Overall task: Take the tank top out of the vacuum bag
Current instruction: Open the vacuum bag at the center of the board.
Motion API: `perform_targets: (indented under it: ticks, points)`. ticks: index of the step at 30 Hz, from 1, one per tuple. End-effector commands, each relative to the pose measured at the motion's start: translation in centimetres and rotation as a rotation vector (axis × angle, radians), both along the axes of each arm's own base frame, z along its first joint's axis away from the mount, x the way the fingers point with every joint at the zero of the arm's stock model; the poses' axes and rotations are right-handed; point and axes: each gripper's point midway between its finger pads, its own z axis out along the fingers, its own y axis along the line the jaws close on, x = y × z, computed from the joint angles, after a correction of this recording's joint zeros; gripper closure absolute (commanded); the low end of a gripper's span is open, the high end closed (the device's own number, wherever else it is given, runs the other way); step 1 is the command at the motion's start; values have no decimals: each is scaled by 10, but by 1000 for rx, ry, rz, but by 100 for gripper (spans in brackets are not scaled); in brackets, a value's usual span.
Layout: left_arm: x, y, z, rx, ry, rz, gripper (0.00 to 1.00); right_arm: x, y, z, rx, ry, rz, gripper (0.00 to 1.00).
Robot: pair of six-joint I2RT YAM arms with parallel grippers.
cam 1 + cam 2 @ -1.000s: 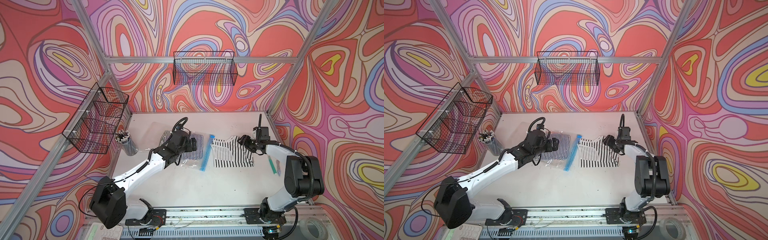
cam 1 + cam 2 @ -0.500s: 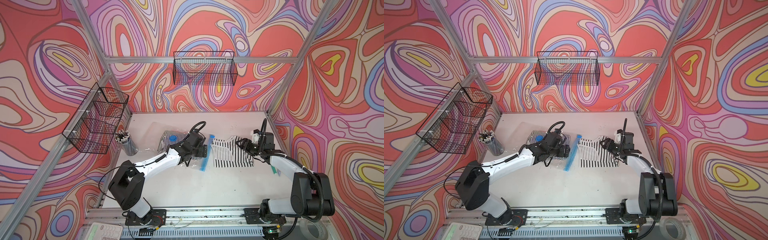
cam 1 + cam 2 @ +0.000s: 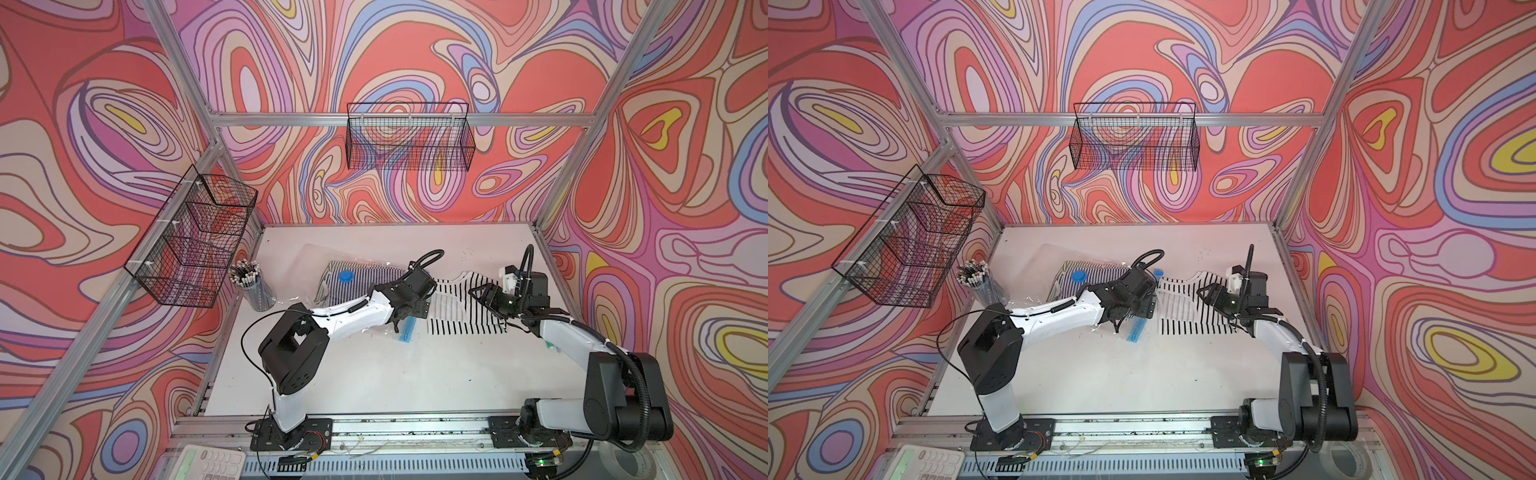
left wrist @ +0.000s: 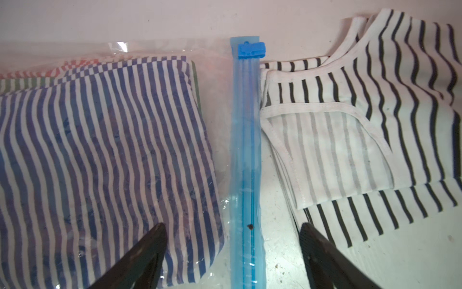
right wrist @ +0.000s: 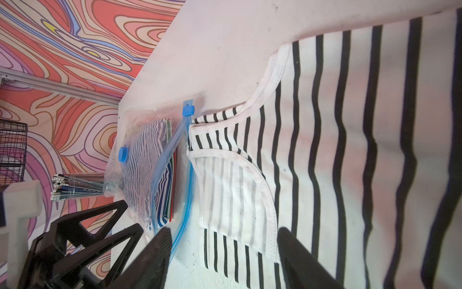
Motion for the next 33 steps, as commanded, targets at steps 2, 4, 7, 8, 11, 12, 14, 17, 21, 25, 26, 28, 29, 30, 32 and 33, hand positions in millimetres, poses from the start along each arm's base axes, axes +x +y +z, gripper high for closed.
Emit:
perform_targets:
  ticks: [2,4,7,8,11,12,14,17,21,25,26,28,29,30,32,33]
  points:
    - [8,-1,-11,44,11,24,16,-5,1,0,14,-11,5,29]
    - [9,-7,-17,36,27,11,16,-8,1,-2,10,-7,4,29]
    - [11,-11,-23,38,34,12,18,-10,-2,-6,-11,-1,-1,29]
    - [13,-10,-24,50,36,20,20,-11,-2,-7,-13,0,1,29]
    - [16,-3,-27,97,36,62,36,-13,-2,-10,-18,6,-1,29]
    - [18,0,-27,113,33,79,44,-13,-3,-11,-20,7,0,29]
    - [20,4,-25,128,24,101,59,-13,-3,-12,-31,9,1,30]
    - [22,7,-20,130,10,131,71,-13,-4,-12,-36,13,2,30]
    - [23,7,-19,126,11,139,77,-14,-4,-11,-41,16,4,30]
    - [25,7,-21,139,1,135,75,-15,-5,-14,-43,19,-3,31]
    - [26,6,-22,141,4,136,73,-16,-5,-15,-42,22,-2,31]
    - [26,5,-27,147,14,138,72,-17,-5,-17,-40,30,-5,31]
    - [26,5,-30,151,21,136,72,-17,-5,-18,-40,33,-5,31]
    - [26,5,-32,154,24,138,73,-16,-5,-19,-41,34,-4,31]
    - [27,4,-34,162,27,140,77,-16,-4,-19,-39,36,1,31]
    - [27,4,-35,166,28,142,81,-16,-3,-18,-36,35,5,31]
